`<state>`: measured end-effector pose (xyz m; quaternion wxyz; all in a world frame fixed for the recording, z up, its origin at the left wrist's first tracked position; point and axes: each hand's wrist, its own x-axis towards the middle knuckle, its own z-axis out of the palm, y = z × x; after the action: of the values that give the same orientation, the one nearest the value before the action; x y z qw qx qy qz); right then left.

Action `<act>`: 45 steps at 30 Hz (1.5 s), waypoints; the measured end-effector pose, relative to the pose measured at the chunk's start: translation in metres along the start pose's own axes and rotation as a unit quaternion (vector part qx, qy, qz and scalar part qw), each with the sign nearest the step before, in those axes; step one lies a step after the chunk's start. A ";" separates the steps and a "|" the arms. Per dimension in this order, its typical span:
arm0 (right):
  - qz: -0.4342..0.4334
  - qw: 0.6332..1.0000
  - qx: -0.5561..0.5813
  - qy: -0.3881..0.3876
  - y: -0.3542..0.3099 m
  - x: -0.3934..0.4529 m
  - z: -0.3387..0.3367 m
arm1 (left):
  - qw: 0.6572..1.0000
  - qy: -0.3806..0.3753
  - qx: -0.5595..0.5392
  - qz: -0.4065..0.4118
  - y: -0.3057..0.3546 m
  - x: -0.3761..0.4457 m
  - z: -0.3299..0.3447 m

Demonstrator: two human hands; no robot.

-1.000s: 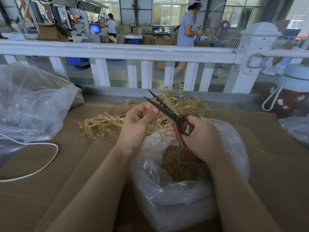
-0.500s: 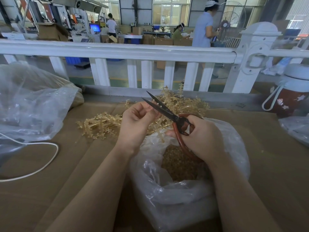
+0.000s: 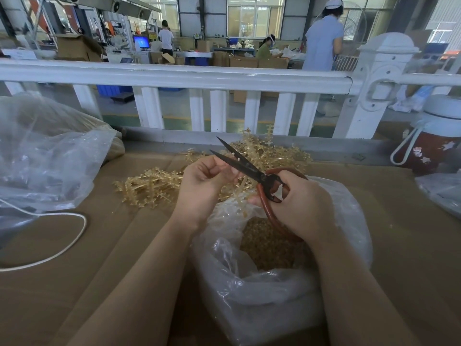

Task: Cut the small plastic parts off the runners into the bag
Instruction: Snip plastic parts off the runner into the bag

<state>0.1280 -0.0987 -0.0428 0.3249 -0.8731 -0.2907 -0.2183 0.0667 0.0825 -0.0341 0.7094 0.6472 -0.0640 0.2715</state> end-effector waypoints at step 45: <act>0.027 0.997 0.052 -0.046 0.003 0.001 0.001 | 0.998 0.011 0.058 0.028 -0.003 -0.001 0.006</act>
<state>0.1305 -0.0997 -0.0440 0.3618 -0.8716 -0.2929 -0.1541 0.0688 0.0760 -0.0363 0.6636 0.6820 -0.0591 0.3017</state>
